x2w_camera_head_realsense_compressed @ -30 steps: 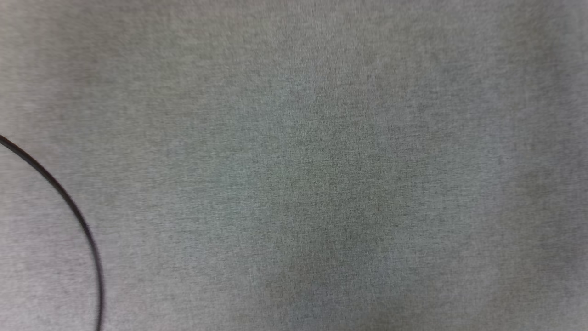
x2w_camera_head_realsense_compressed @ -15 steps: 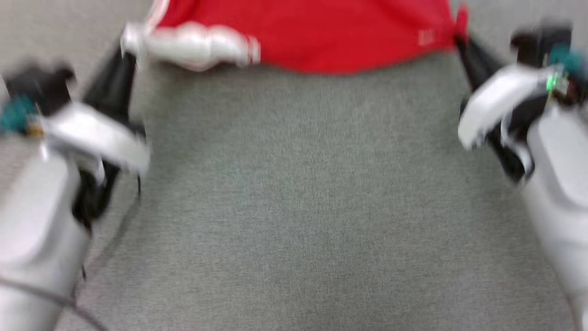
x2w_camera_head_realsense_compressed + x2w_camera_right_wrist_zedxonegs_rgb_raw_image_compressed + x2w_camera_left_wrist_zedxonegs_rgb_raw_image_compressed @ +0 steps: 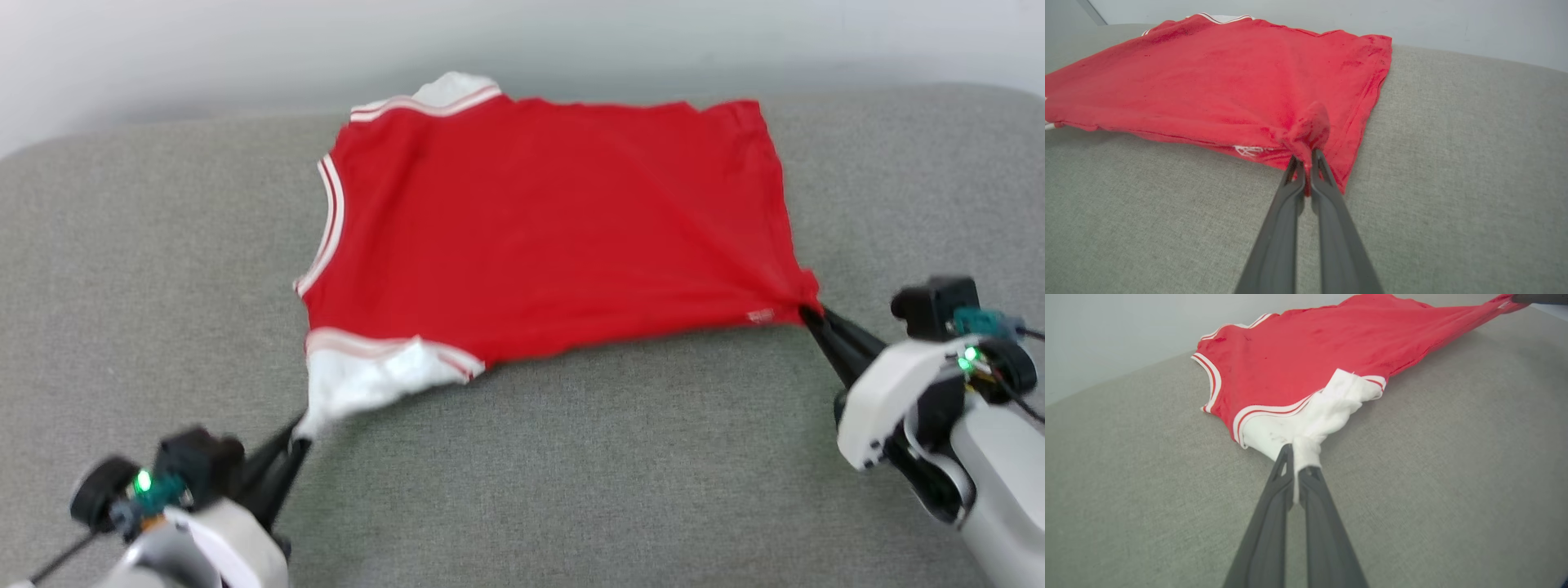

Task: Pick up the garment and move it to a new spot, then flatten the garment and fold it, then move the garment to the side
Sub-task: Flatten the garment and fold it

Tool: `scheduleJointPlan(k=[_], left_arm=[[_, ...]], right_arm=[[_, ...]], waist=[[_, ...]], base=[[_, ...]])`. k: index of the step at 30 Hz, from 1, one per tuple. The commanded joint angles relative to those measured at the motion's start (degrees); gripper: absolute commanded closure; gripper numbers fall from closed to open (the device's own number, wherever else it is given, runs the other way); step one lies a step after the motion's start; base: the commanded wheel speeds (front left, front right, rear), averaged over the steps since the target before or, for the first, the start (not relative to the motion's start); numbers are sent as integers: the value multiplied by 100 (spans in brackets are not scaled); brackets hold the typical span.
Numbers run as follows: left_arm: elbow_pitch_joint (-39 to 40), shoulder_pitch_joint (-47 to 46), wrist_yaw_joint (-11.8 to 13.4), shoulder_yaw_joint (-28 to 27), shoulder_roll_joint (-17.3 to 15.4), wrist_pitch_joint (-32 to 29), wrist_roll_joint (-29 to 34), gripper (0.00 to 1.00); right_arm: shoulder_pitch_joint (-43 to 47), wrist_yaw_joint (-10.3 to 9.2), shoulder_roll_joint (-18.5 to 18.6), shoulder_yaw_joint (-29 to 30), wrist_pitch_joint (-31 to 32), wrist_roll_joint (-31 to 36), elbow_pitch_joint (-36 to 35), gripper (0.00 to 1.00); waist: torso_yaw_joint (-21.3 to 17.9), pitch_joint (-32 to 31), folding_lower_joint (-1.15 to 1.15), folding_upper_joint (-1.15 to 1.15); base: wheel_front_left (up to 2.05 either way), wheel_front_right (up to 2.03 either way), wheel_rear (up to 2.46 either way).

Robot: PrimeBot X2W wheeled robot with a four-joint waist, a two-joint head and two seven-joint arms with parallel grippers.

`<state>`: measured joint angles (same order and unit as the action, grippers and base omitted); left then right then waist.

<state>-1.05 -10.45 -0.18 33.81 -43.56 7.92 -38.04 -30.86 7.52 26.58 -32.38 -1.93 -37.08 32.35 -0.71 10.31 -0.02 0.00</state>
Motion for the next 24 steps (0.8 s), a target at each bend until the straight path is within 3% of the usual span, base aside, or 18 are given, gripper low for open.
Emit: scheduleJointPlan(k=[1,7,16,20,24], left_arm=[[152,288,68,96,-76,-104,-13,100],[662,1077,195,350,-280,-370,-197,100],[1449,2099,418,540,-604,-646,-665,100],[1703,2372,527,540,-658,-594,-786,100],[1788,2382,551,493,-643,-488,-779,100]], right_arm=[[269,-5,126,-29,58,-125,-84,100],[925,-5,511,-19,228,-421,-460,100],[2381,-6,1107,501,578,-936,-1368,100],[2919,-6,1214,821,754,-963,-1807,100],[3227,-5,1092,1122,908,-944,-2178,100]], waist=[[-9,-190,2,0],[-28,-483,2,0],[-75,-766,2,0],[-110,-752,2,0],[-127,-688,2,0]], base=[[0,0,0],[0,0,0],[0,0,0],[0,0,0],[0,0,0]])
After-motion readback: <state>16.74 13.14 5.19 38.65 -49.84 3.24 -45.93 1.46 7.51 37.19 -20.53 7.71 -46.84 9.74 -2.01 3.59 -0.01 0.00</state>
